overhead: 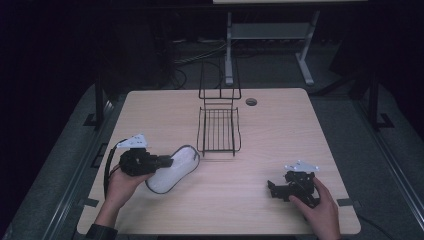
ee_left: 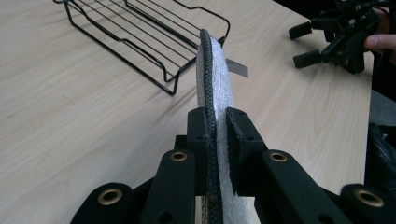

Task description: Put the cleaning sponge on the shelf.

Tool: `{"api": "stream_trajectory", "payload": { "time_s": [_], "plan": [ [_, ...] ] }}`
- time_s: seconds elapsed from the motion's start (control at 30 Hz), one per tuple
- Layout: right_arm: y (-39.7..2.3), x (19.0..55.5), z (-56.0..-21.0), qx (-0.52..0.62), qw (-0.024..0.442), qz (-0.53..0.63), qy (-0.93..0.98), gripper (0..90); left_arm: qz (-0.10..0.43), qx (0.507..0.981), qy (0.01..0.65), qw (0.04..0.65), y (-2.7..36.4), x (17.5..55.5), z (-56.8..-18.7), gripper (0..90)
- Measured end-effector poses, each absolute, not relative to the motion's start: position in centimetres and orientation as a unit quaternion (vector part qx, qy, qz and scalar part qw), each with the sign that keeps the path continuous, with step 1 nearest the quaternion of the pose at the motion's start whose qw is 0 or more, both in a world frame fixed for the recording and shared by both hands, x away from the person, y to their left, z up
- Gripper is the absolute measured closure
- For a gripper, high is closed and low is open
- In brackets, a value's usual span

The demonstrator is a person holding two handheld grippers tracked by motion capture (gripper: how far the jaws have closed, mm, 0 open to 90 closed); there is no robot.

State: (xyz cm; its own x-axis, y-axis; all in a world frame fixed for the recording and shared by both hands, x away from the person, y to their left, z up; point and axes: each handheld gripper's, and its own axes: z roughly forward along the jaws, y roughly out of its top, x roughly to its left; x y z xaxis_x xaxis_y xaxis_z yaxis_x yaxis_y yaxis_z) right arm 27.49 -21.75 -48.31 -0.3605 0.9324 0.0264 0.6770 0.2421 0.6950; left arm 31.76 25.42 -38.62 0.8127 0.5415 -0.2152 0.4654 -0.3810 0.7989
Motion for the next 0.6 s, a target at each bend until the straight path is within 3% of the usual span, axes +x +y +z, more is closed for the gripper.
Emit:
{"api": "stream_trajectory", "payload": {
  "time_s": [0.6],
  "plan": [
    [-21.8, 27.5, -48.3, 0.528, 0.202, 0.316, 0.762, 0.0, 0.048, 0.821, 0.301, 0.483, 24.3, 33.7, -37.4, 80.1]
  ]
}}
